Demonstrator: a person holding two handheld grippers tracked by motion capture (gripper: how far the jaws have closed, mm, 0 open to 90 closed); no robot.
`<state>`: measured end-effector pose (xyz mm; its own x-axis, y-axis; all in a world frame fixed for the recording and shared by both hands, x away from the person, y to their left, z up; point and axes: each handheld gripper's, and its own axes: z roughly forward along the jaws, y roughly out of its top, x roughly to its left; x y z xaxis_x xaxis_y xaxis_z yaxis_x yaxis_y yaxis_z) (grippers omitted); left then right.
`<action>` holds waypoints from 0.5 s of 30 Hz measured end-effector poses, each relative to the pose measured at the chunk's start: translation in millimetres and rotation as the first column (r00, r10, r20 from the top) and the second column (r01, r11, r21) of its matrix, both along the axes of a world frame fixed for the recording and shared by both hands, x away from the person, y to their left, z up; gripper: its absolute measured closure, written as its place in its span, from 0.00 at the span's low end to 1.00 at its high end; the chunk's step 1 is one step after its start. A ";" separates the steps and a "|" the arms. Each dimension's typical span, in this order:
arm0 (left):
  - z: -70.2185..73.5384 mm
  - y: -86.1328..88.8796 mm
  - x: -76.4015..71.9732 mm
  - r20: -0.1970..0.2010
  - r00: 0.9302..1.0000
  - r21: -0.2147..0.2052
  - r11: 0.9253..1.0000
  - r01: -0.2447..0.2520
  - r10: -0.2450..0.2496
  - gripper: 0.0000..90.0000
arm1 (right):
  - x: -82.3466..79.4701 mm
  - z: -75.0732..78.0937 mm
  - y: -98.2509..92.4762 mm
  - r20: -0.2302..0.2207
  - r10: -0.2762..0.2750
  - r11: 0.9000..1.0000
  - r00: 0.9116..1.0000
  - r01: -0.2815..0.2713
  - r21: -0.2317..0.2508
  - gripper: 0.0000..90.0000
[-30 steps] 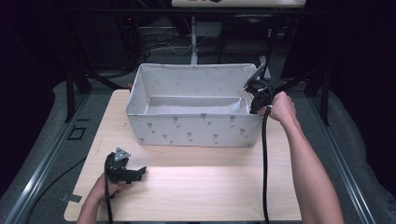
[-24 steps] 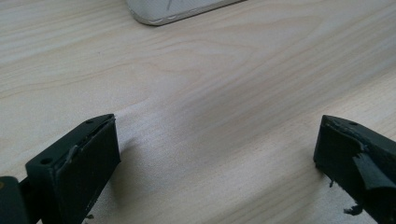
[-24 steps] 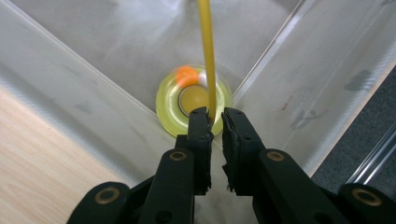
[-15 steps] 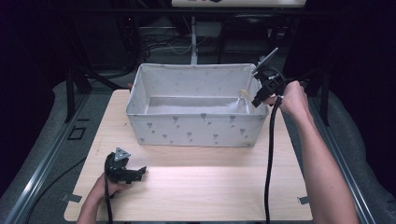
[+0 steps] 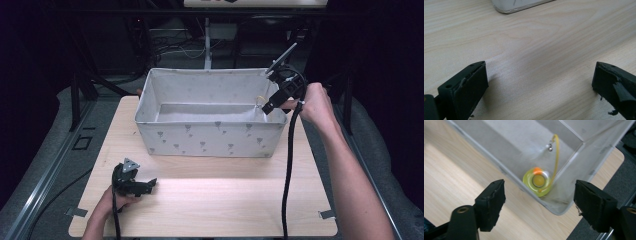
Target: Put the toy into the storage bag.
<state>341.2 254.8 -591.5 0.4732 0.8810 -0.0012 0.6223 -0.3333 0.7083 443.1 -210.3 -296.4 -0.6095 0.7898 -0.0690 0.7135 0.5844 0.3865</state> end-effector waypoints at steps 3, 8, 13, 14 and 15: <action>0.0 0.0 0.0 0.000 1.000 0.000 1.000 0.000 0.000 0.00 | -6.8 0.2 8.2 0.005 0.027 1.000 1.000 -0.027 -0.005 0.20; -0.4 -0.2 0.1 0.005 1.000 -0.001 1.000 -0.003 0.003 0.00 | -23.4 -4.2 25.9 0.023 0.084 0.996 0.996 -0.084 -0.002 0.14; -0.6 -0.4 0.0 0.005 1.000 -0.003 1.000 -0.004 0.004 0.00 | -40.7 -11.5 42.2 0.037 0.145 0.989 0.989 -0.144 -0.014 0.05; -0.5 -0.3 0.0 0.005 1.000 -0.002 1.000 -0.004 0.004 0.00 | -44.0 -13.9 45.1 0.038 0.156 0.988 0.987 -0.155 -0.014 0.04; -0.4 -0.2 0.1 0.007 1.000 0.001 1.000 -0.003 0.003 0.00 | -47.2 -16.4 47.5 0.037 0.167 0.986 0.985 -0.166 -0.012 0.02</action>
